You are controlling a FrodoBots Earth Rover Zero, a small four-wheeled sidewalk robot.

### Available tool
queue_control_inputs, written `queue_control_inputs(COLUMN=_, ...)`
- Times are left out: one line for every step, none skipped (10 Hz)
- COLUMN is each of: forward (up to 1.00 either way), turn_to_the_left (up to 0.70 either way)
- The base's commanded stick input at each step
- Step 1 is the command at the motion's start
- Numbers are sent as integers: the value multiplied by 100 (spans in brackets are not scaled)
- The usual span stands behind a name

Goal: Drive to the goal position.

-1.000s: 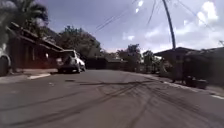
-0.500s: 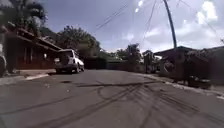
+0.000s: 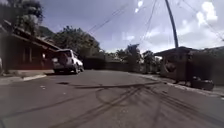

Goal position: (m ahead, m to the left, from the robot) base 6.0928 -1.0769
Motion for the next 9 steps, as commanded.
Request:
queue_control_inputs(forward=45, turn_to_the_left=0)
queue_control_inputs(forward=45, turn_to_the_left=0)
queue_control_inputs(forward=45, turn_to_the_left=0)
queue_control_inputs(forward=45, turn_to_the_left=0)
queue_control_inputs(forward=45, turn_to_the_left=0)
queue_control_inputs(forward=45, turn_to_the_left=0)
queue_control_inputs(forward=45, turn_to_the_left=0)
queue_control_inputs(forward=45, turn_to_the_left=0)
queue_control_inputs(forward=45, turn_to_the_left=0)
